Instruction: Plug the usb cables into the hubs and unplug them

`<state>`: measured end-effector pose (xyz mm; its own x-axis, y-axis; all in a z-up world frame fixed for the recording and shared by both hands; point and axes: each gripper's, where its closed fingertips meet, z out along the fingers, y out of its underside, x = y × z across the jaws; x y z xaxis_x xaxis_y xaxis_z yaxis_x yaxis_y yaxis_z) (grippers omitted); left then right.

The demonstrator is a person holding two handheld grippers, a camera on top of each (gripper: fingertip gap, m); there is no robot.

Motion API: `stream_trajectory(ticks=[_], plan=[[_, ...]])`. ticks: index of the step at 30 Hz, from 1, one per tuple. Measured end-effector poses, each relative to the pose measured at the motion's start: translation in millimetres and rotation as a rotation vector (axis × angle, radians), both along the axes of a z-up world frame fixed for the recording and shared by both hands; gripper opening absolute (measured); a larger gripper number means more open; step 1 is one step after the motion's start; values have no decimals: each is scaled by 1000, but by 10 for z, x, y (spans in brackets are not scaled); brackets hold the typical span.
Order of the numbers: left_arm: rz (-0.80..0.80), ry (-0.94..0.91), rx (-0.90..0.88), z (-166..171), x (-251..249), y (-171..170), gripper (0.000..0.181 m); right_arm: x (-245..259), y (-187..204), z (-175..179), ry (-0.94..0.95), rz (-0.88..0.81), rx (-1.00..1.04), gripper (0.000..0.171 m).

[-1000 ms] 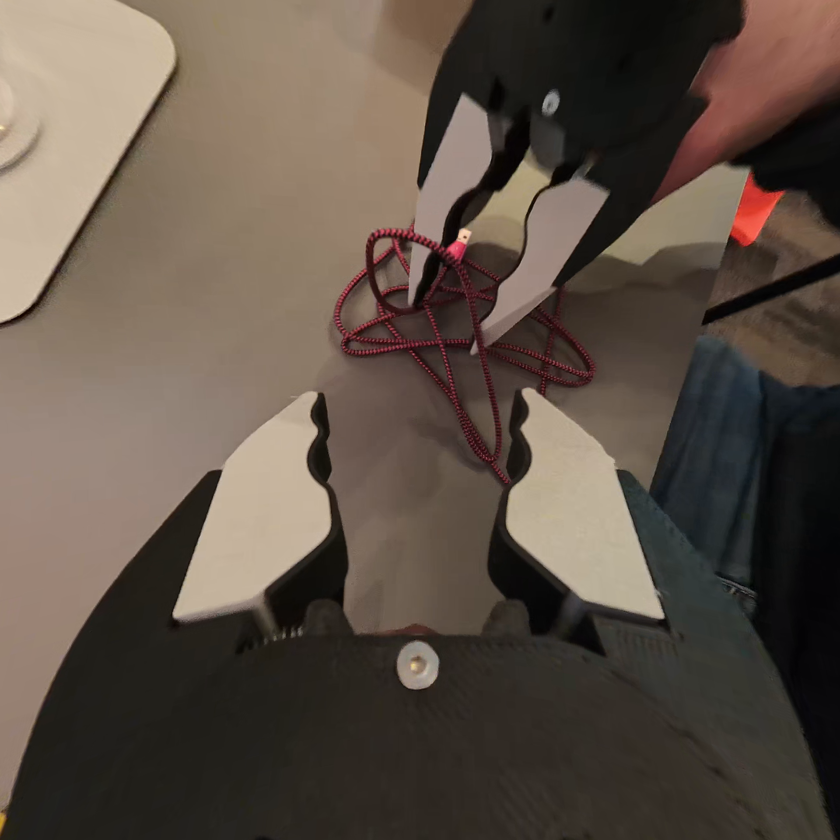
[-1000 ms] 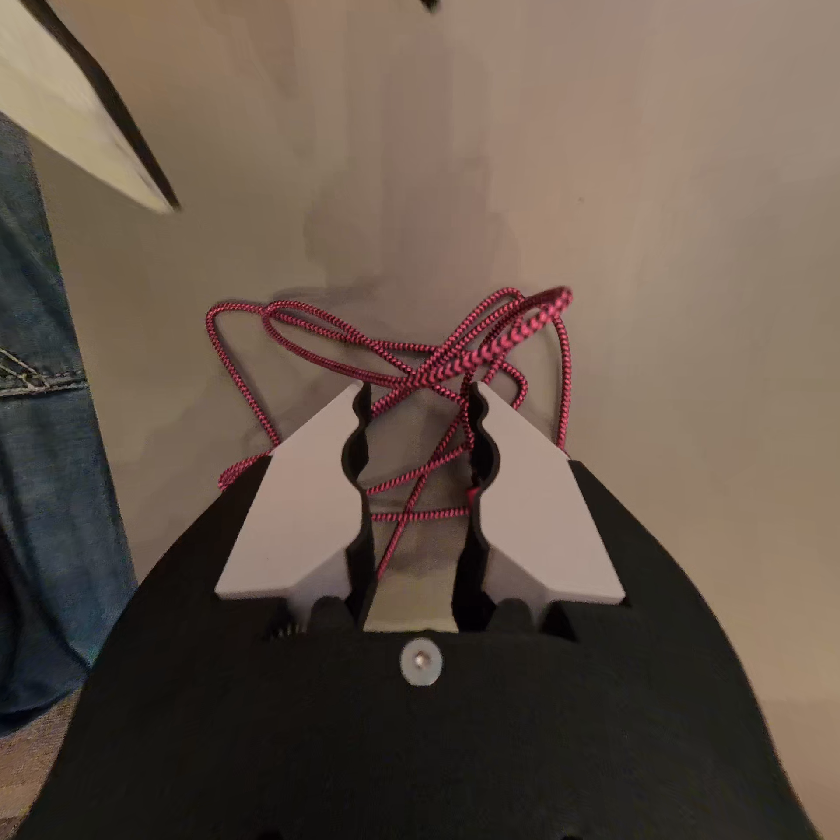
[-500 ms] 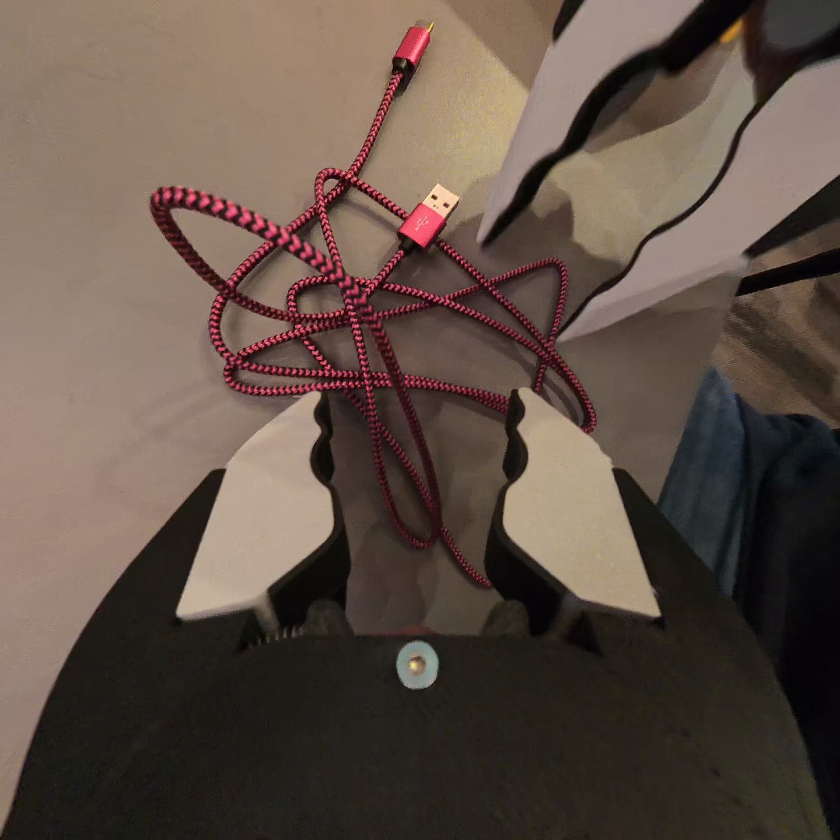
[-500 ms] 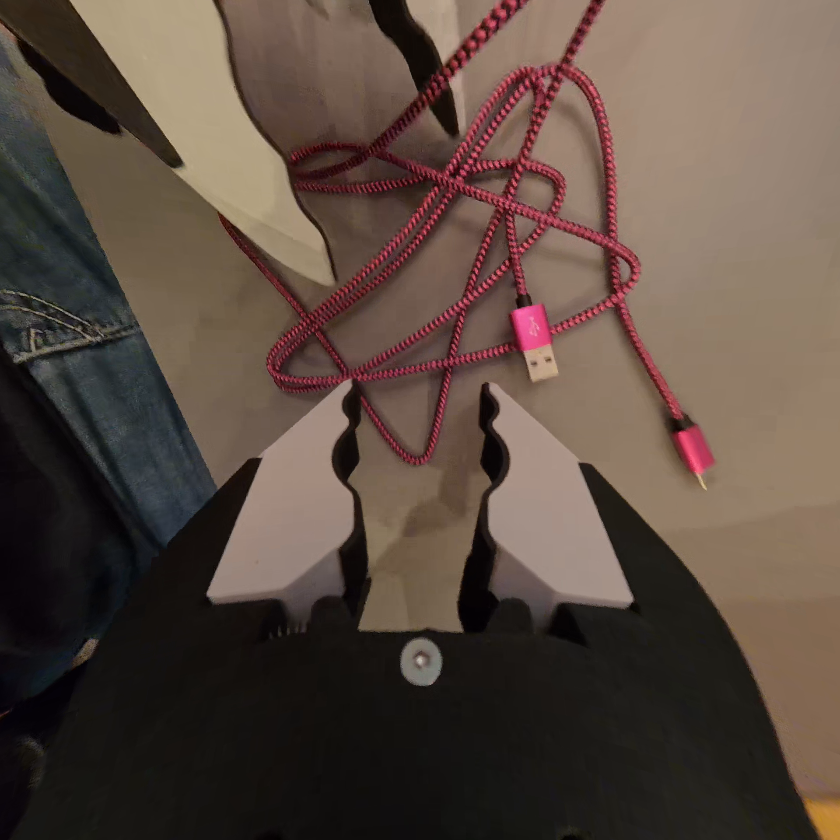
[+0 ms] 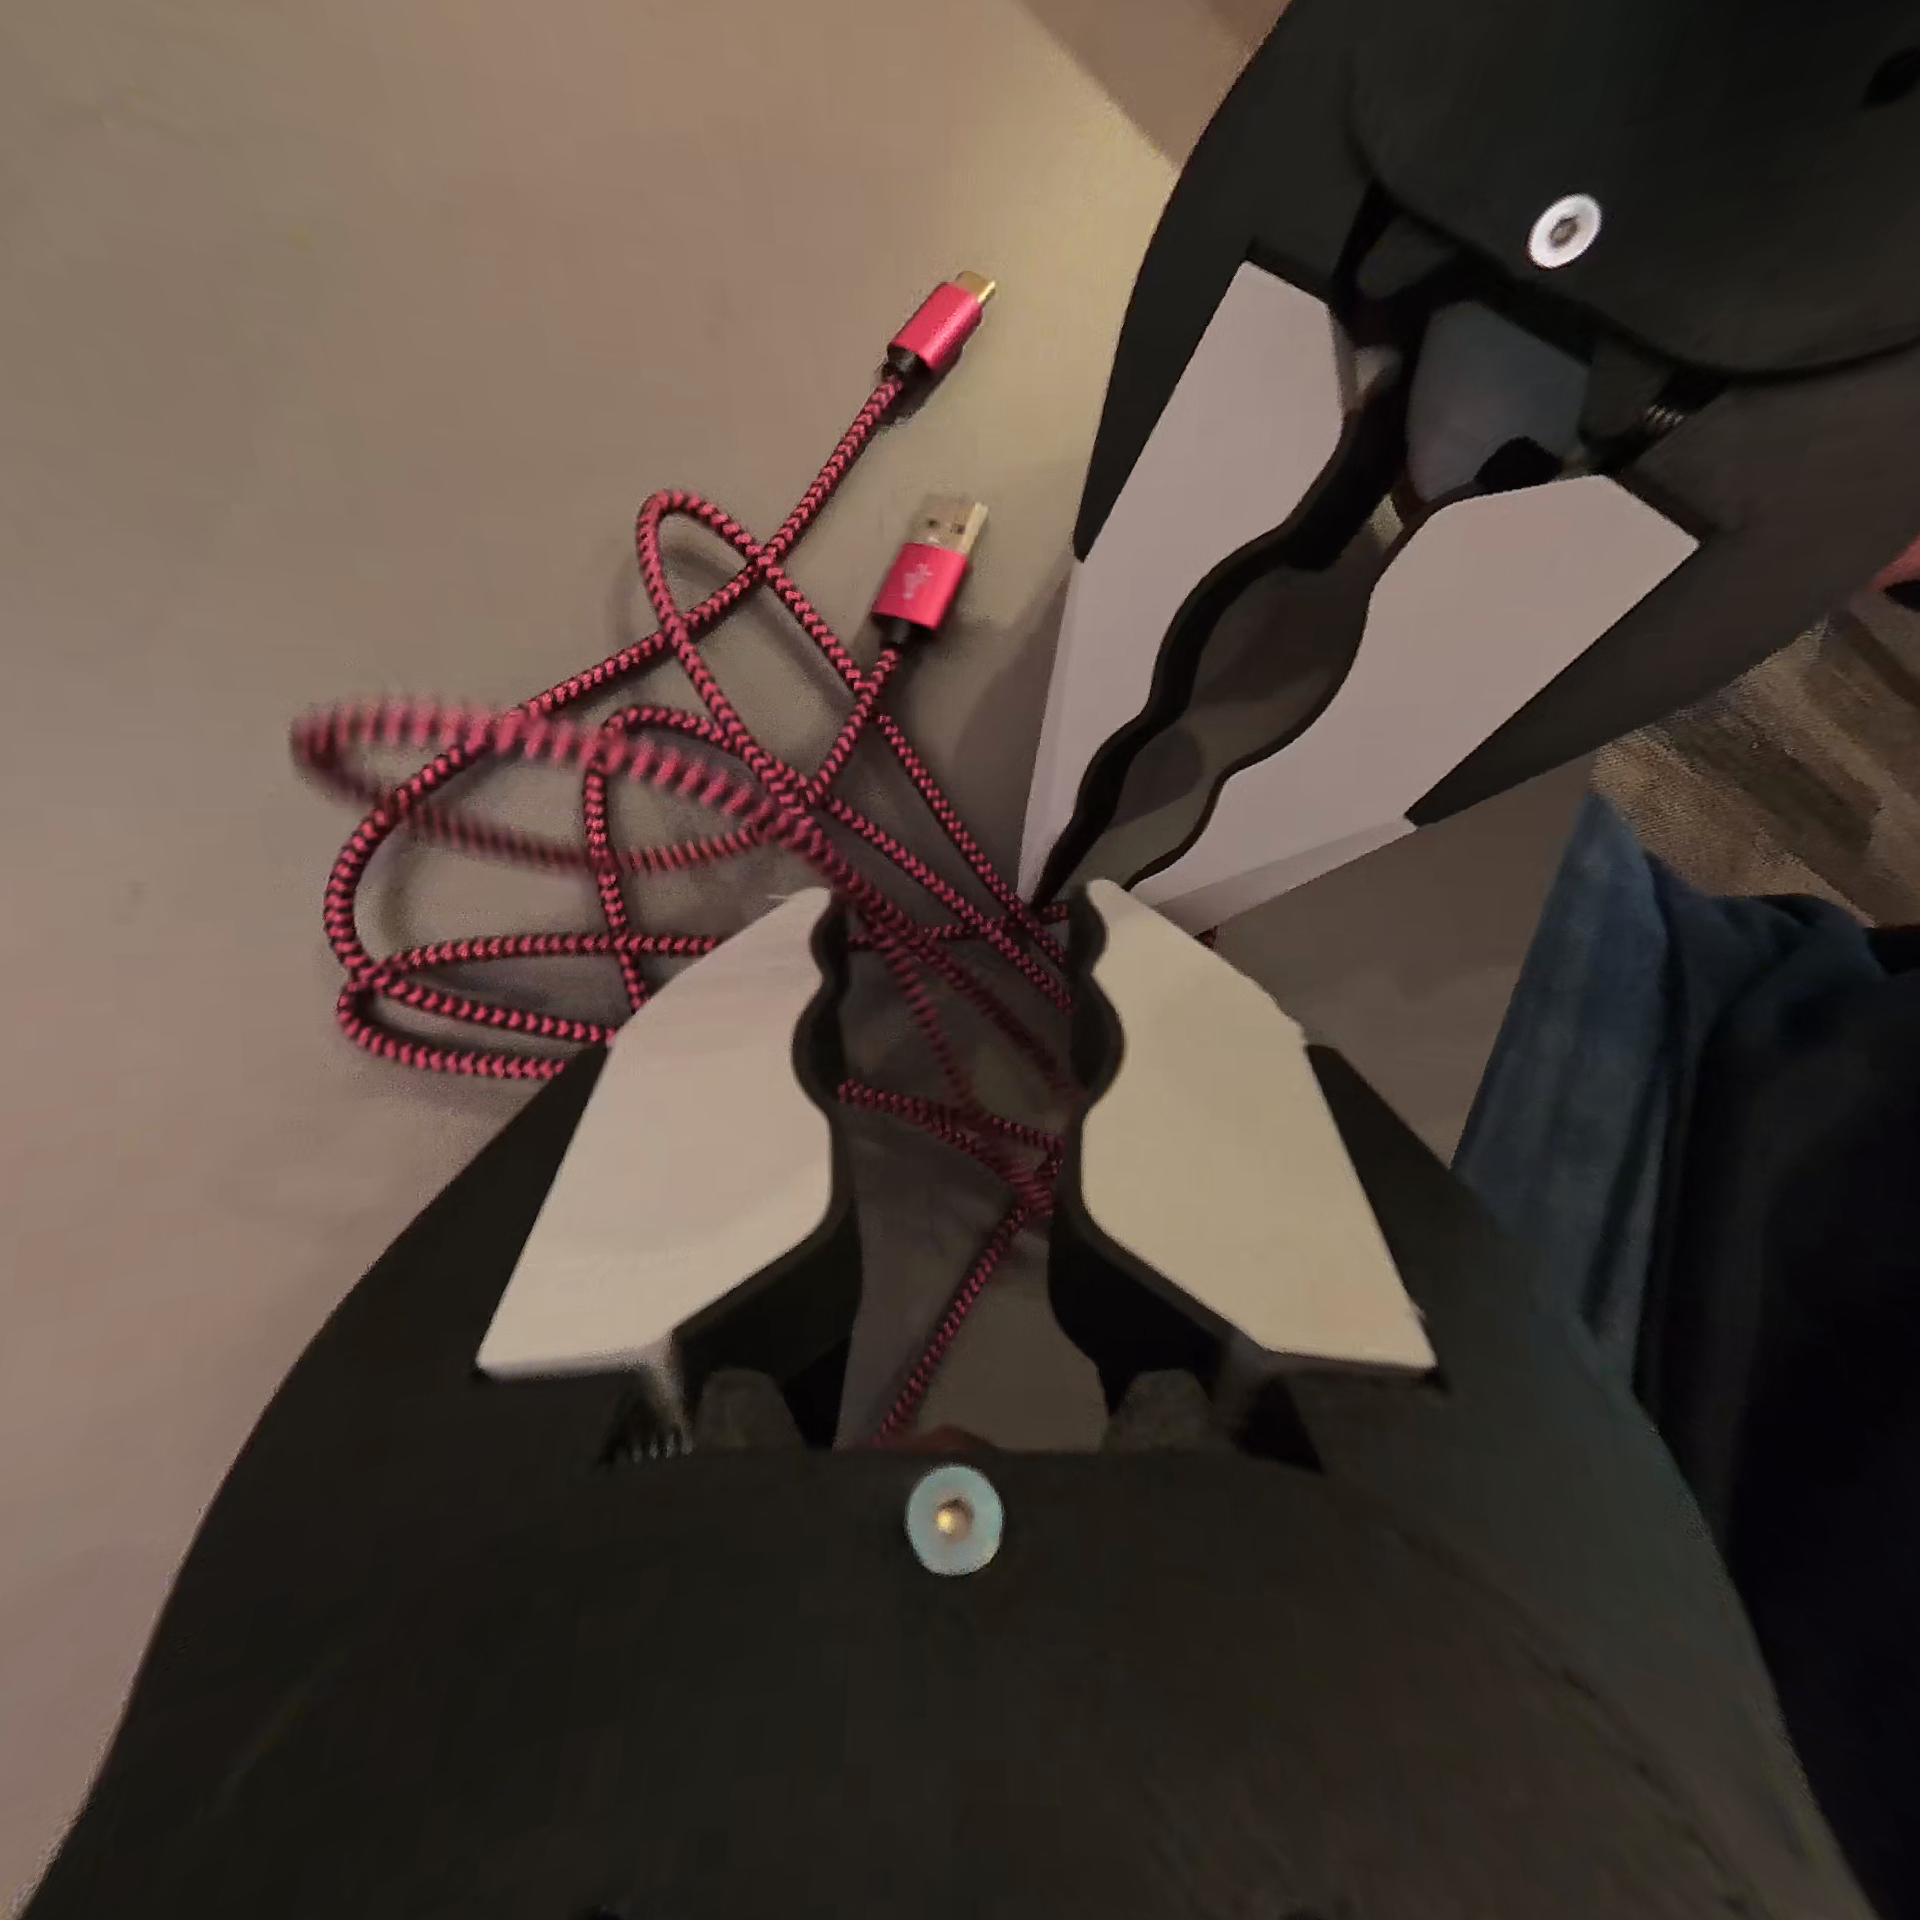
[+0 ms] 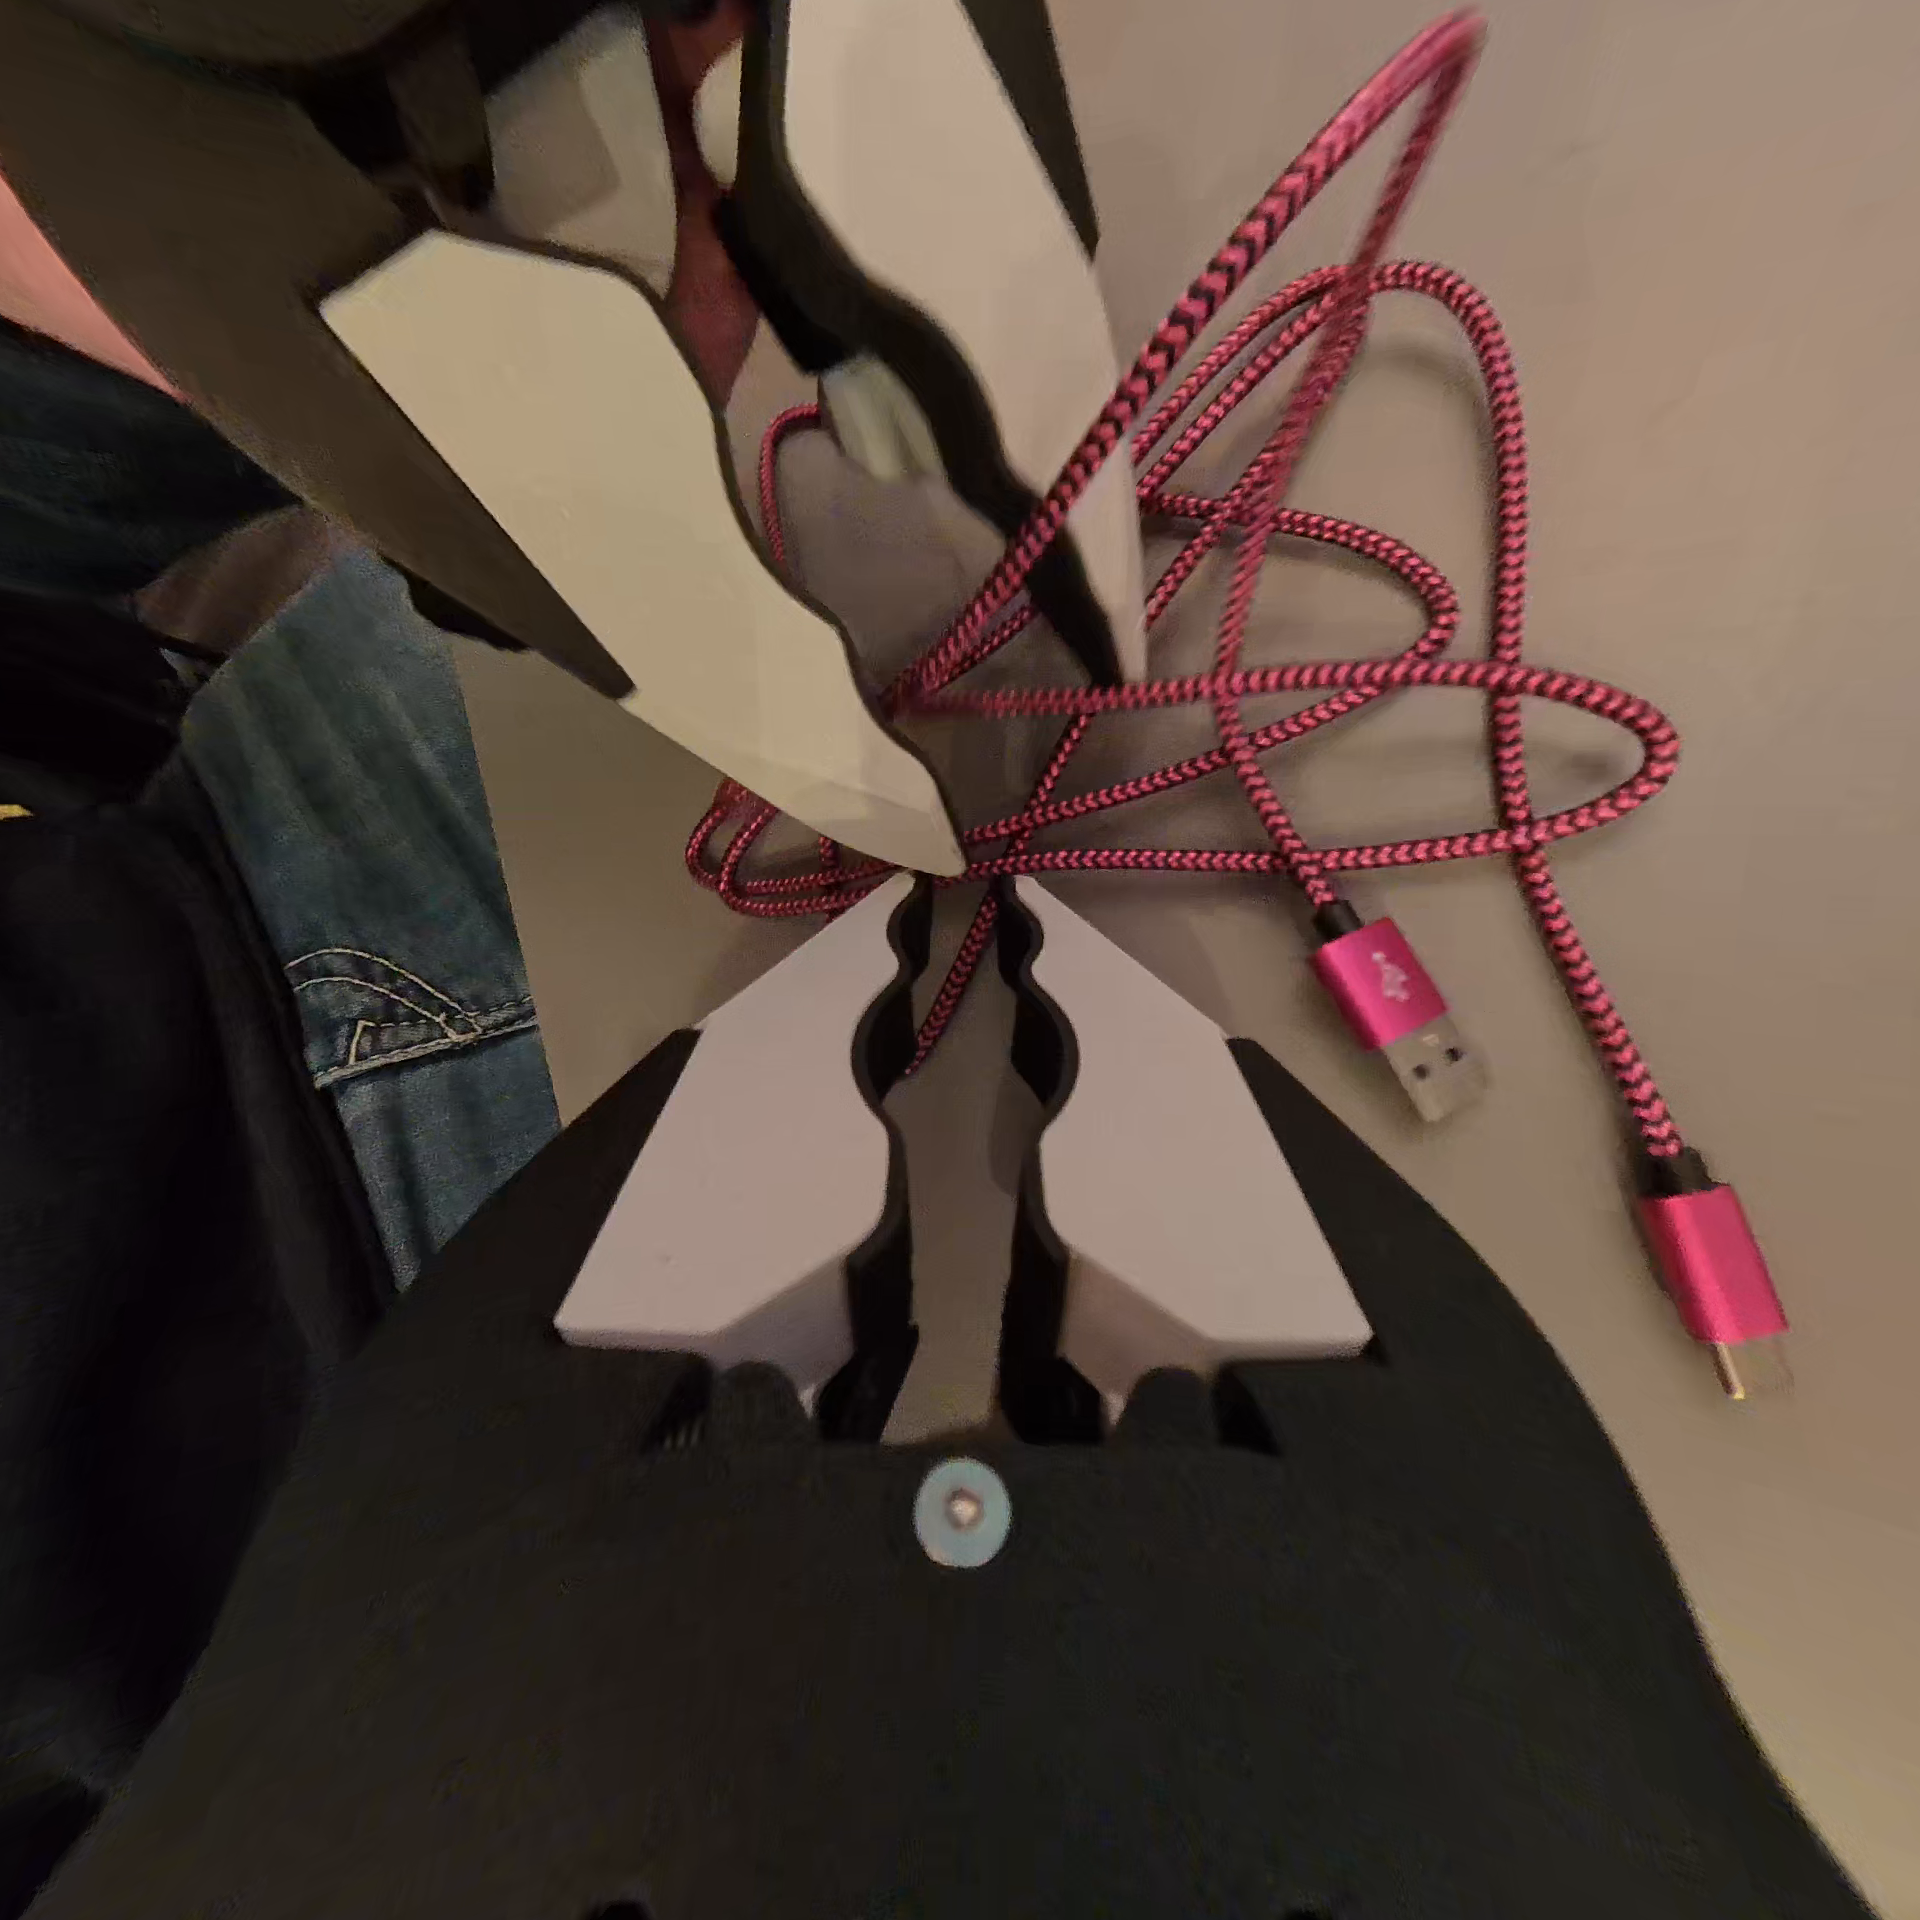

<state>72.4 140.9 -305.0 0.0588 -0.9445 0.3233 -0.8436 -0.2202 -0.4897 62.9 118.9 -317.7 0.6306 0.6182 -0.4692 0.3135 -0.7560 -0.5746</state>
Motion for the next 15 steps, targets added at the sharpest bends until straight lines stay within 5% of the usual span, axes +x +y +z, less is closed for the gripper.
stream_trajectory(ticks=[4,10,15], plan=[[13,69,10,27,-194,-31,83,-25,-35,0,-7,-1,-5,8],[47,193,204,-223,-321,-58,111,-109,-50,4,29,2,-15,5],[-9,207,311,-265,-273,-57,97,-93,-51,84,49,14,22,8]])
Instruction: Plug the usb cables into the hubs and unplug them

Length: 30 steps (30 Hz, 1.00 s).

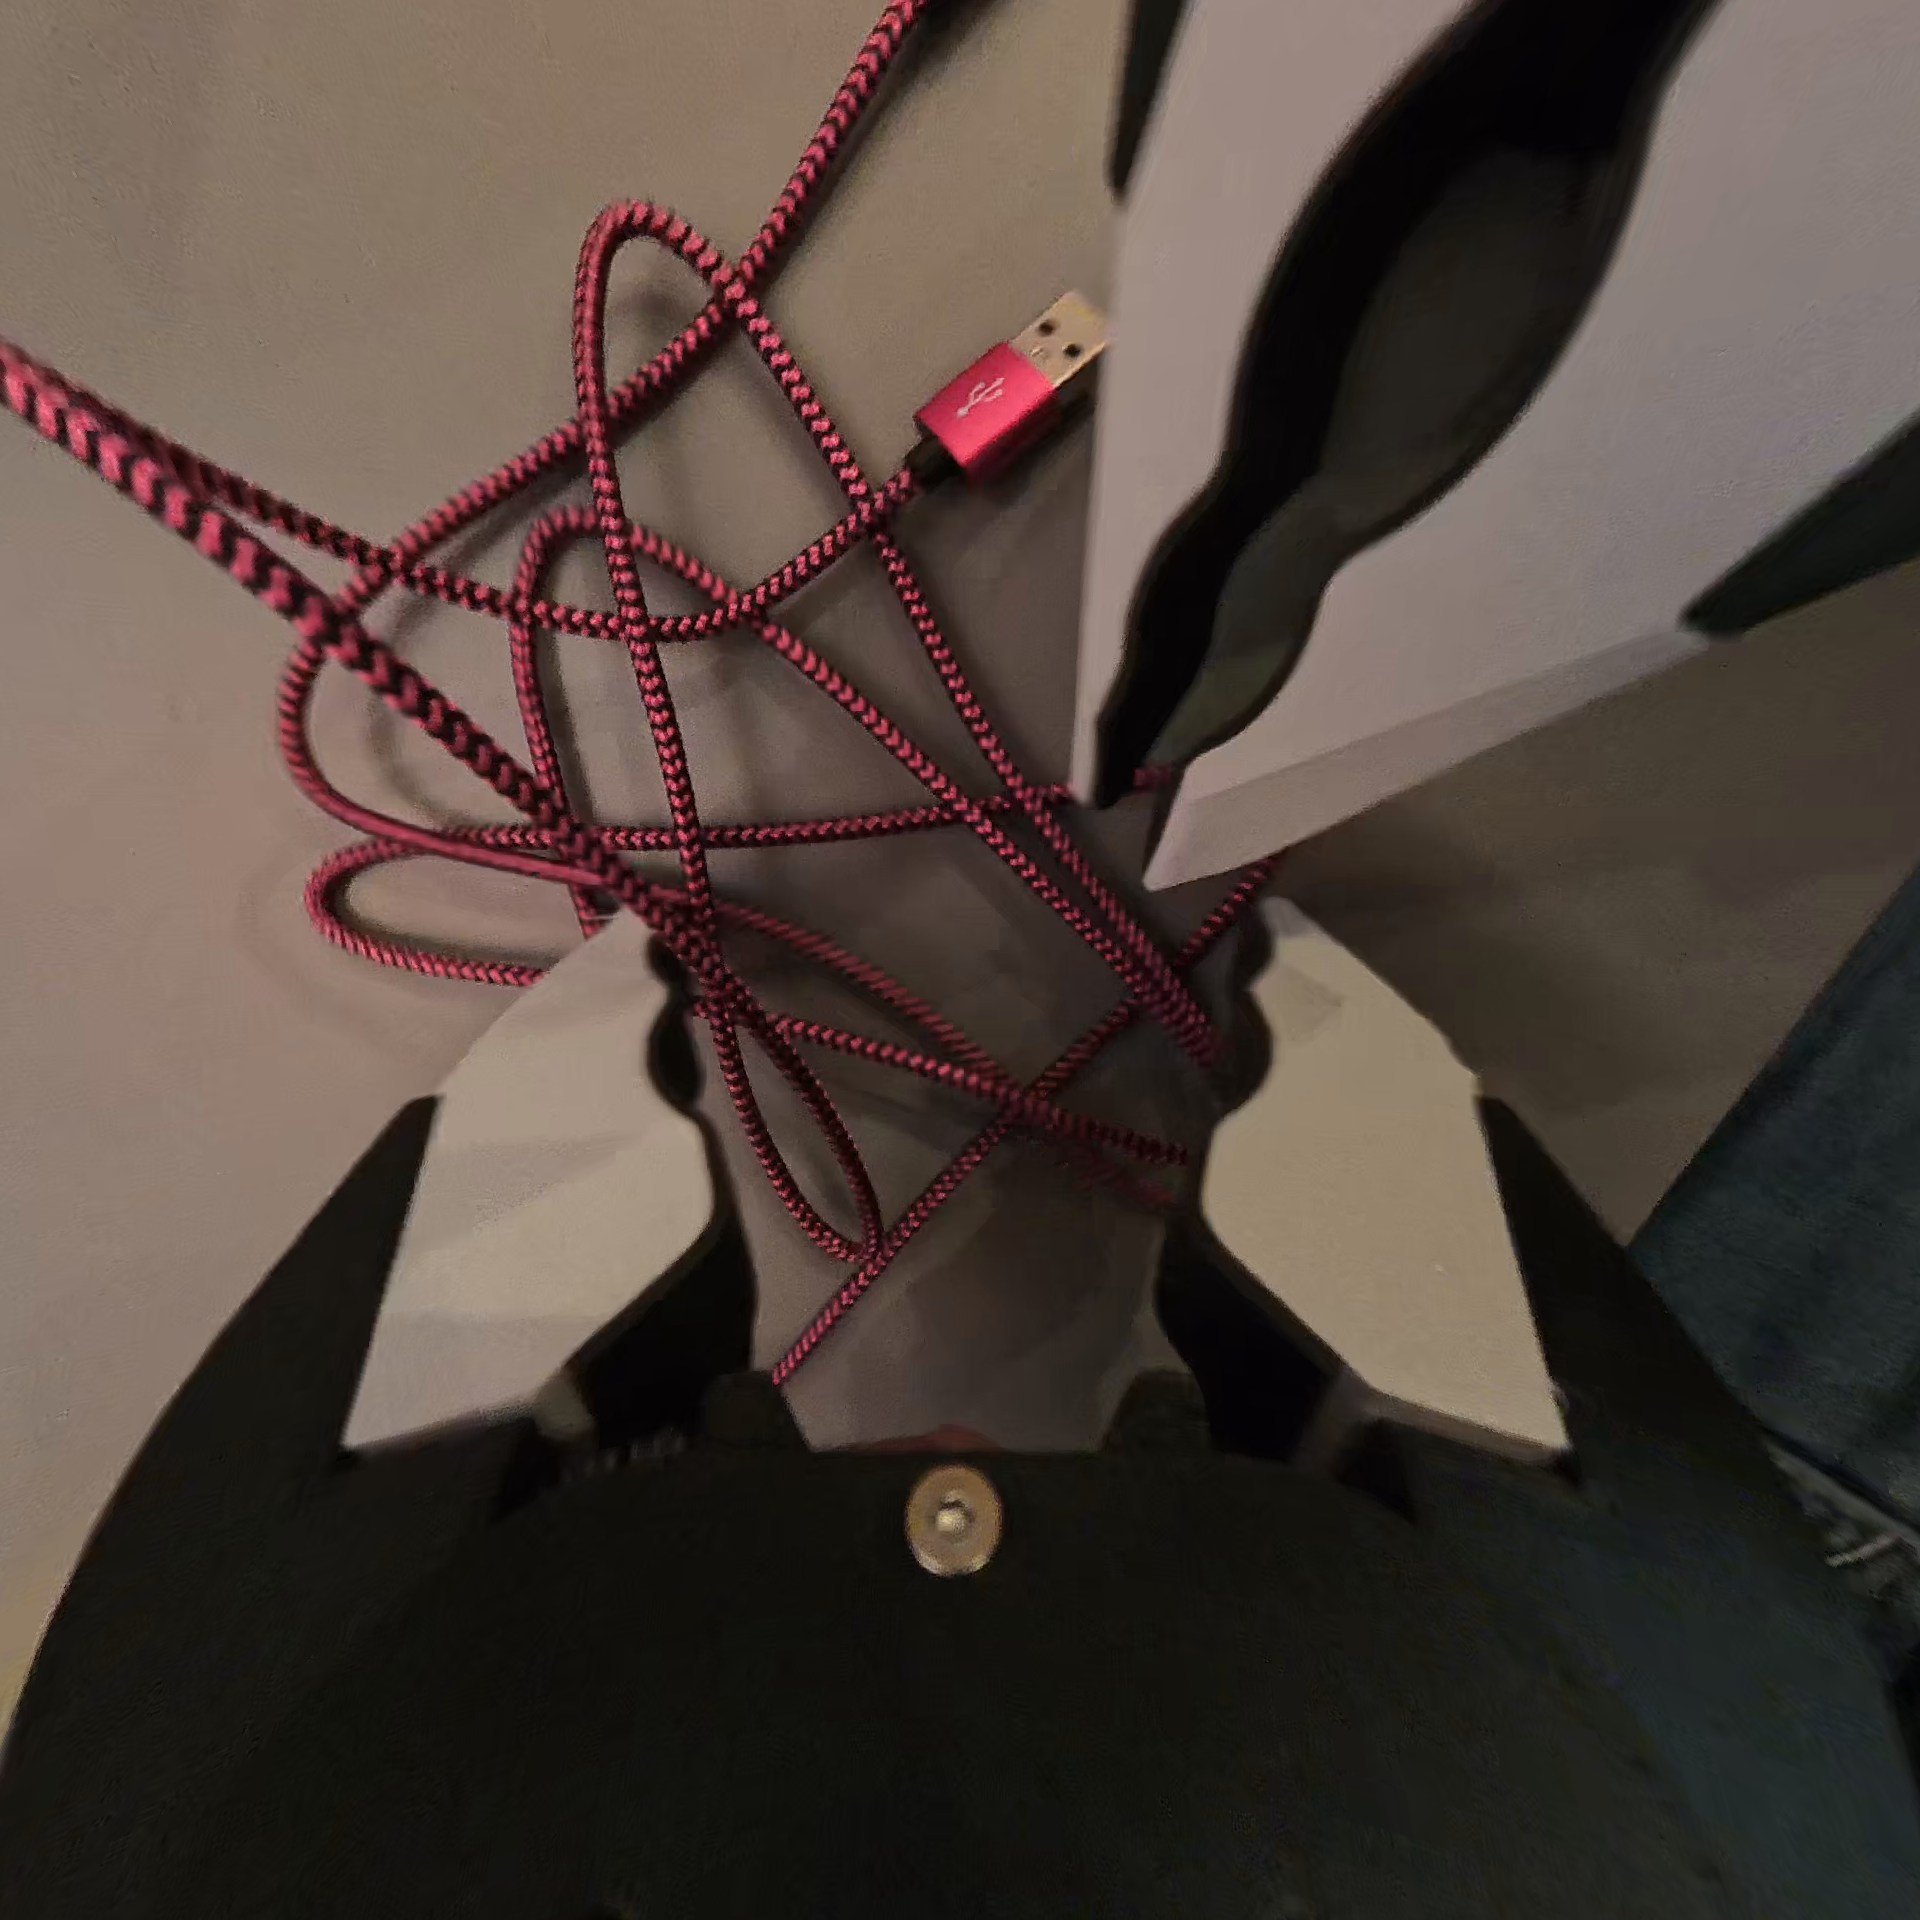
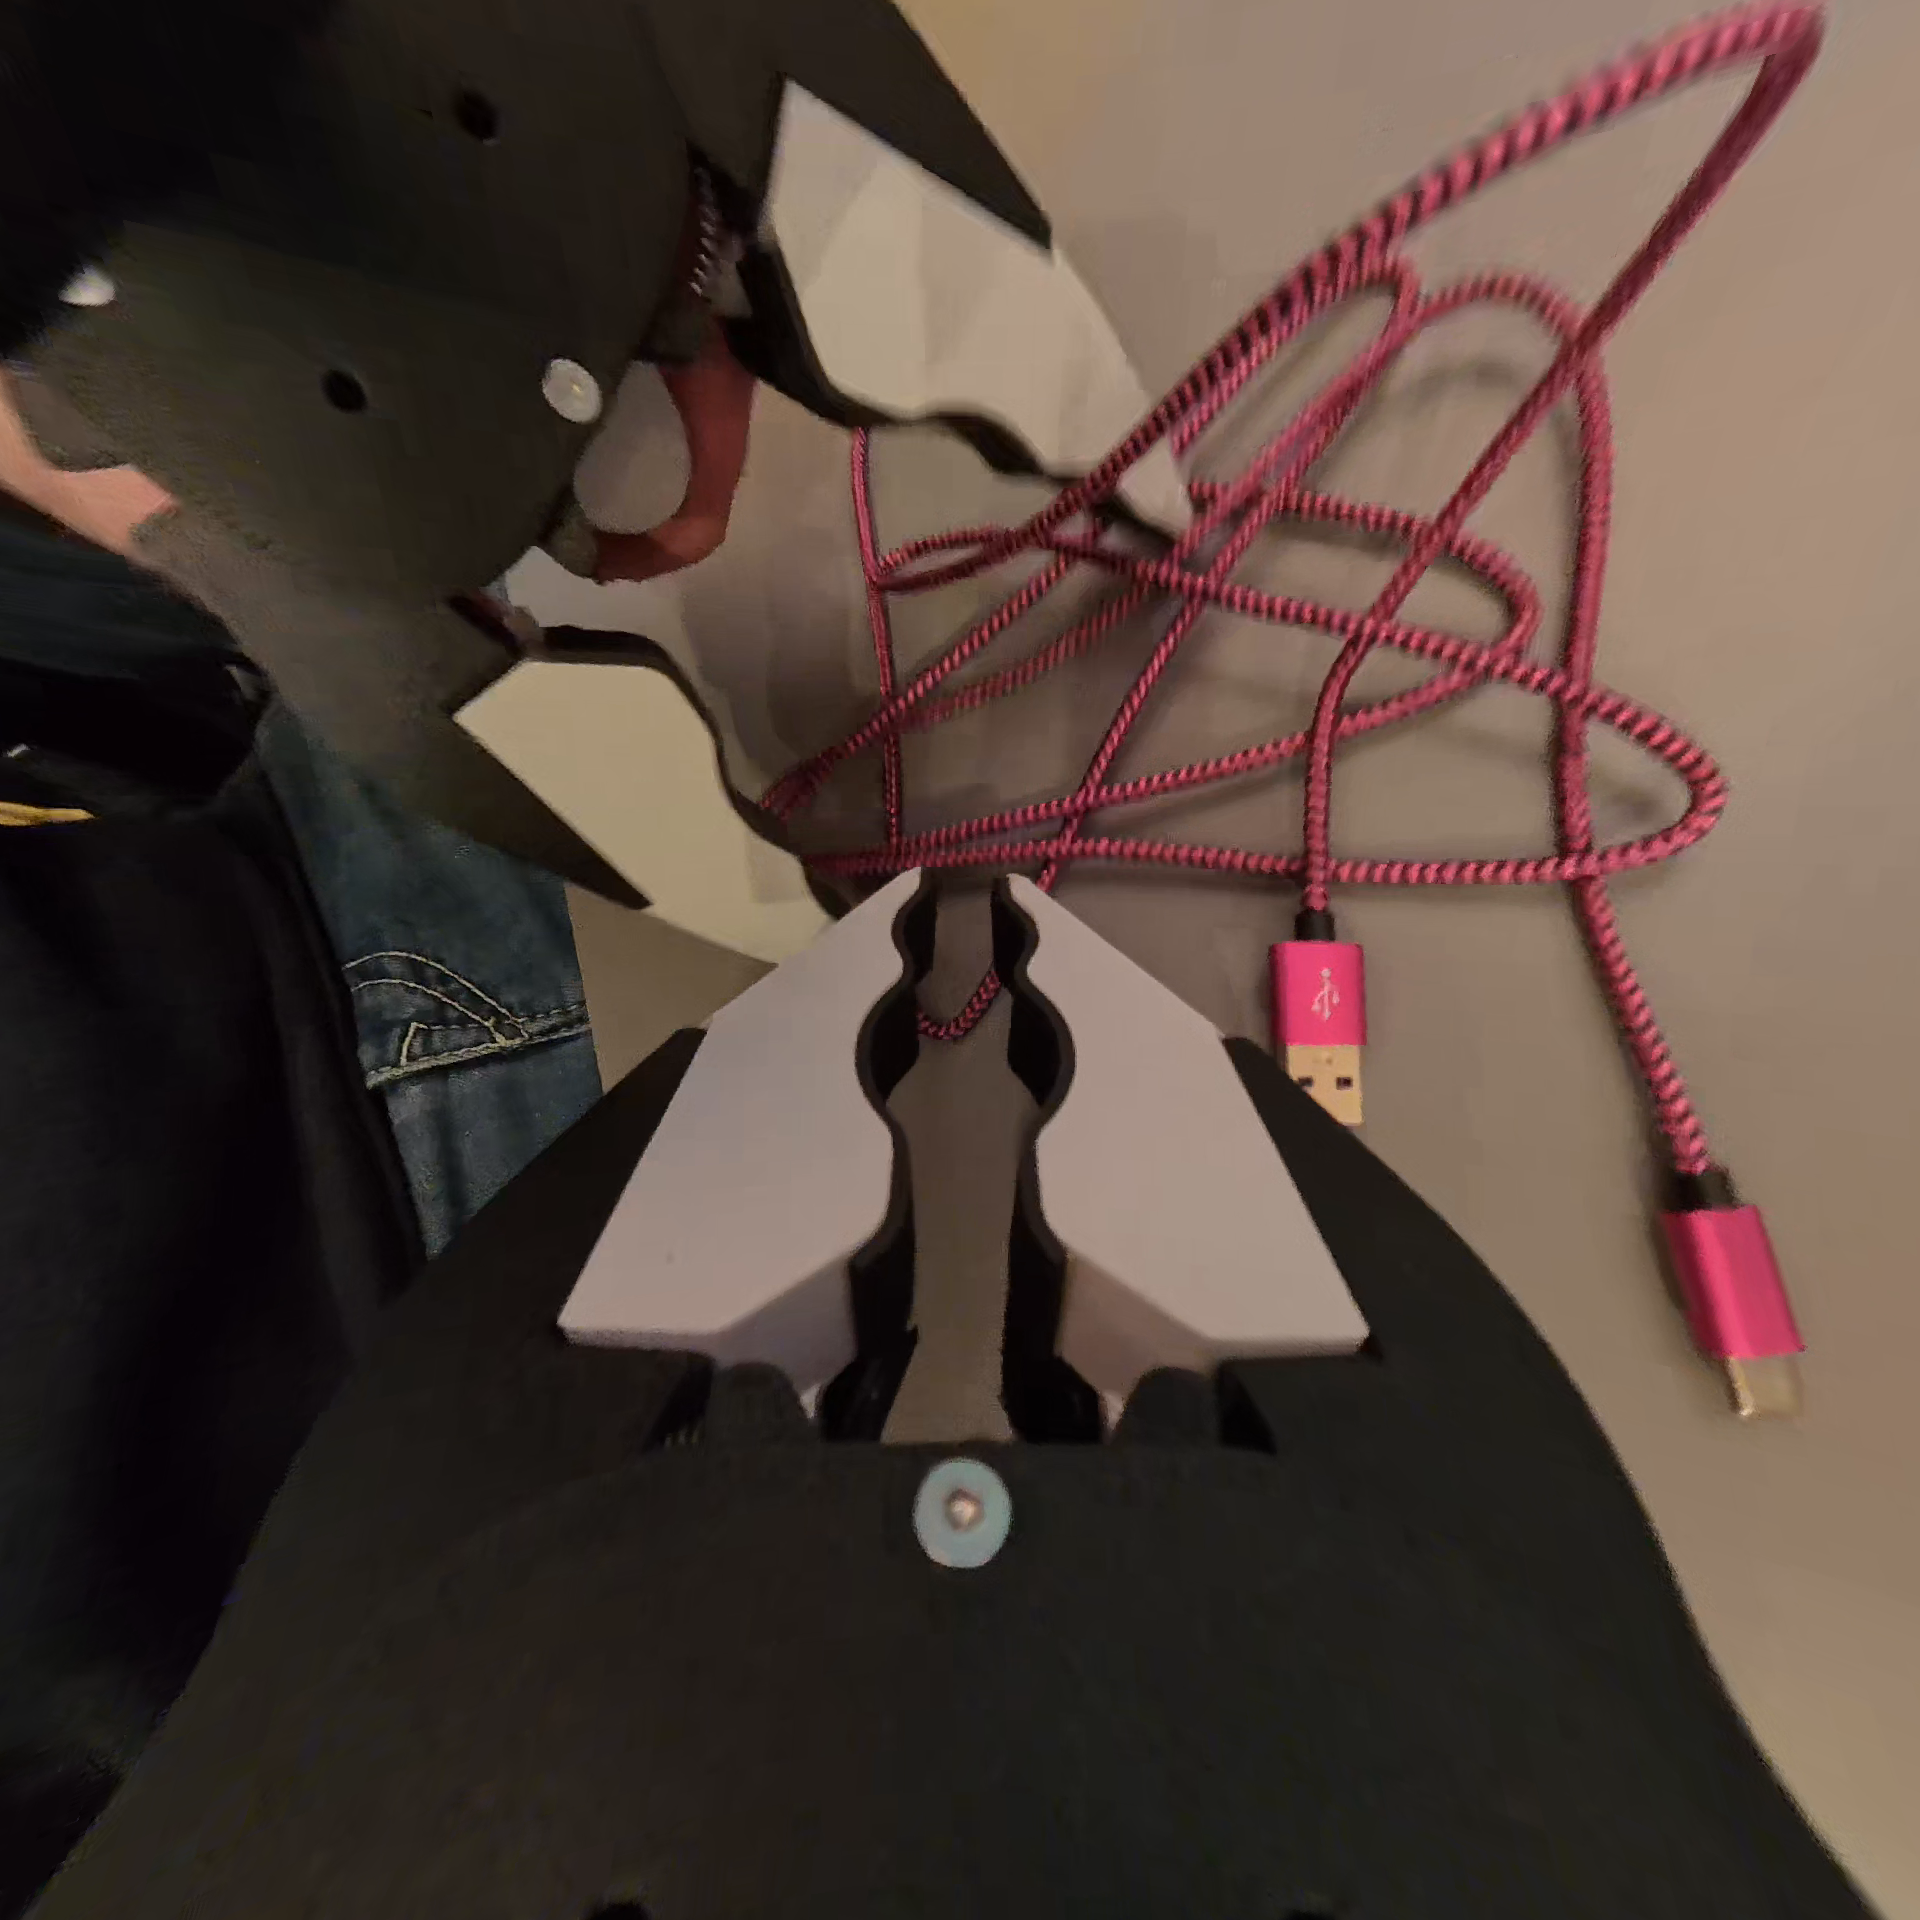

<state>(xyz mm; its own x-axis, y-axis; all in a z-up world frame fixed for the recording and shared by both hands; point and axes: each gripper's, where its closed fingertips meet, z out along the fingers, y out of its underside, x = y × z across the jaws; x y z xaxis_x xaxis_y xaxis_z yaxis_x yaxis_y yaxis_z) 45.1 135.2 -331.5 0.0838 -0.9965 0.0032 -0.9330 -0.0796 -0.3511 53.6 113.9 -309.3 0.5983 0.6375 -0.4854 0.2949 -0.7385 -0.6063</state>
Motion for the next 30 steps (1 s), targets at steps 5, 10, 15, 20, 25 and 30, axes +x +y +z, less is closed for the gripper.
stream_trajectory(ticks=[5,10,15,20,25,30], plan=[[-156,-54,4,46,23,-98,34,112,77,356,-113,126,288,32],[-347,-37,25,40,-41,-124,13,113,175,528,-232,283,501,66],[-479,-21,40,57,-125,-110,9,-22,157,363,-298,459,563,102],[-498,16,27,18,-199,-67,9,-34,26,-24,-397,545,442,83],[-440,-47,15,107,-163,21,7,76,55,-119,-358,464,375,20],[-360,-104,-4,199,-93,108,8,142,133,-84,-260,316,310,3]])
